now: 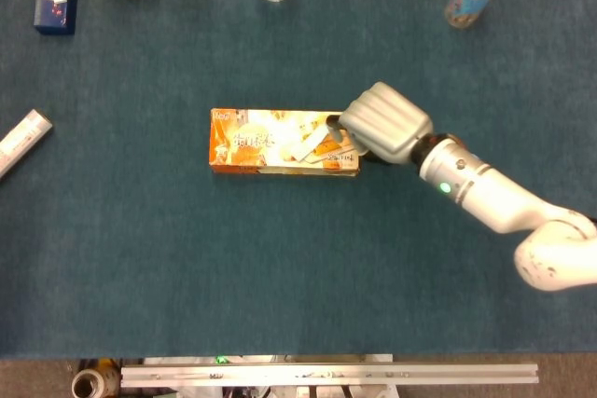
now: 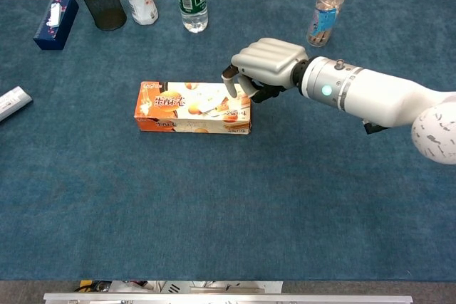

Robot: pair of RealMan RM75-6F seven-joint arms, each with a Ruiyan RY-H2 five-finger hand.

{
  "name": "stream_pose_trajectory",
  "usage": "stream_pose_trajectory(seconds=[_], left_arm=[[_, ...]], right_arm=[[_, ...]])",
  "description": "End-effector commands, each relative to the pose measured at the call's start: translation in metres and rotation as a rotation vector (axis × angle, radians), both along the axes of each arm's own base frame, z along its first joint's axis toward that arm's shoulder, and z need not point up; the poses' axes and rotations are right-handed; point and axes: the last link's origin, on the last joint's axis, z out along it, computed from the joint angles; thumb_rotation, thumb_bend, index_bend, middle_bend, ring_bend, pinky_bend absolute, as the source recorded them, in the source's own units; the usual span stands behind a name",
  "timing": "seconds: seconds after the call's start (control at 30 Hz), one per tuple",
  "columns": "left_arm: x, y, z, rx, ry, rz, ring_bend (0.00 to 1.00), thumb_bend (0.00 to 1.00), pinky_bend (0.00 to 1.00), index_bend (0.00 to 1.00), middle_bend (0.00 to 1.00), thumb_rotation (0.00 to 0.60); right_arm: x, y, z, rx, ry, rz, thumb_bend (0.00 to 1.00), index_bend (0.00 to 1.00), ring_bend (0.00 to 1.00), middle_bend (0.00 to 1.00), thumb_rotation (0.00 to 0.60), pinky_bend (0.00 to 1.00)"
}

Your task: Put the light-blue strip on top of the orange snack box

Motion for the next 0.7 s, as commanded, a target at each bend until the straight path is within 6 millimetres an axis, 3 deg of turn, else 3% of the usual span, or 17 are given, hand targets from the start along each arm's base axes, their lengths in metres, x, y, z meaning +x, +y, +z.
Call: stream_pose_trajectory(seconds=[0.03,0.7], left_arm=[[-0.001,0.000,0.000,0.000,-0.001,0.001,0.70,0.17,0.63,0.20,0.73,0.600],[-0.003,-0.001,0.001,0.005,-0.002,0.002,0.70,0.17,0.63,0.20,0.73,0.600]], right_arm=[[0.004,-0.003,-0.008,0.001,0.004,0.000,1.00,0.48,1.00,1.00,0.600,1.00],[0.006,-0.015,-0.025,-0.029,0.011,-0.016,1.00,0.48,1.00,1.00,0.600,1.00]])
